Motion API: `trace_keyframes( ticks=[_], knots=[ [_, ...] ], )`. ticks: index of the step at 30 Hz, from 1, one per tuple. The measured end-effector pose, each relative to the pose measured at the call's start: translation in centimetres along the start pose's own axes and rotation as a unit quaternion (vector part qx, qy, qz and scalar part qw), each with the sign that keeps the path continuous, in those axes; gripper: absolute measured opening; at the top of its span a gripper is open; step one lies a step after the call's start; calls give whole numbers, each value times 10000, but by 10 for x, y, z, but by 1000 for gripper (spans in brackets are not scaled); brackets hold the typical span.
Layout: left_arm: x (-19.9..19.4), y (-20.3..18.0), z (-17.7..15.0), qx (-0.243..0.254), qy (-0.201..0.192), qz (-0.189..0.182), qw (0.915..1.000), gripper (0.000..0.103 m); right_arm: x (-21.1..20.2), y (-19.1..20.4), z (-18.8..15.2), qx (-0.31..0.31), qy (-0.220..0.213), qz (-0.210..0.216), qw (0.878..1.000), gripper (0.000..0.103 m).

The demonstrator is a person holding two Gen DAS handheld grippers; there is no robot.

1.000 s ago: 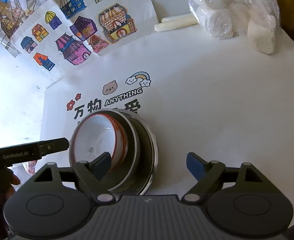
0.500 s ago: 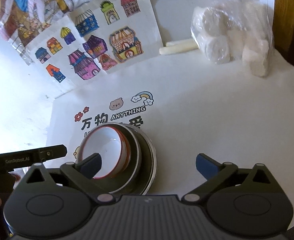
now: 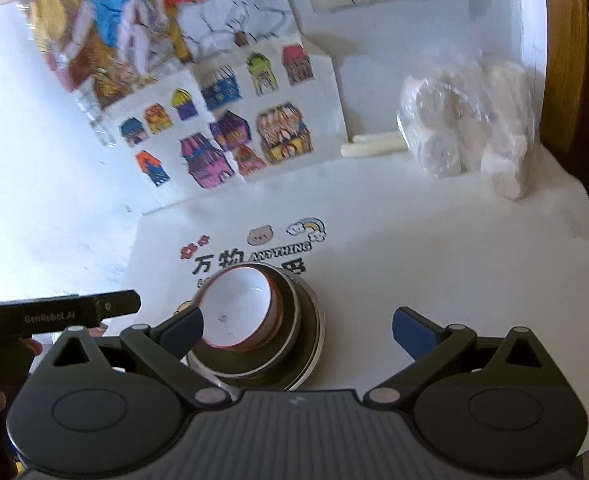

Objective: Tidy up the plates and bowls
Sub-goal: 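Open both grippers and pull them back from the stacked dishes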

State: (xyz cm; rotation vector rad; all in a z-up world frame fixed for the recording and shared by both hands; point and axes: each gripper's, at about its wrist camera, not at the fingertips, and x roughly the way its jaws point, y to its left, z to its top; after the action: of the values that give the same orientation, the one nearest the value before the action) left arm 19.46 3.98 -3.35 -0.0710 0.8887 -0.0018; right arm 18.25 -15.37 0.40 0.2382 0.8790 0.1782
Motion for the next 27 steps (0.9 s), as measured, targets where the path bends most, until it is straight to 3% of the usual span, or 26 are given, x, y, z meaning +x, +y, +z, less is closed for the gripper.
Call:
trace_keyframes(
  ticks=[11, 15, 27],
  knots=[
    [-45, -11, -37, 79, -452, 136, 9989, 102, -37, 3, -28, 206, -500, 69, 9985, 103],
    [-64, -11, -53, 188, -431, 242, 9986, 102, -47, 7, -45, 260, -528, 132, 9982, 103],
    [-93, 7, -72, -108, -147, 444, 9988, 102, -68, 26, -64, 119, -630, 37, 9979, 103]
  ],
)
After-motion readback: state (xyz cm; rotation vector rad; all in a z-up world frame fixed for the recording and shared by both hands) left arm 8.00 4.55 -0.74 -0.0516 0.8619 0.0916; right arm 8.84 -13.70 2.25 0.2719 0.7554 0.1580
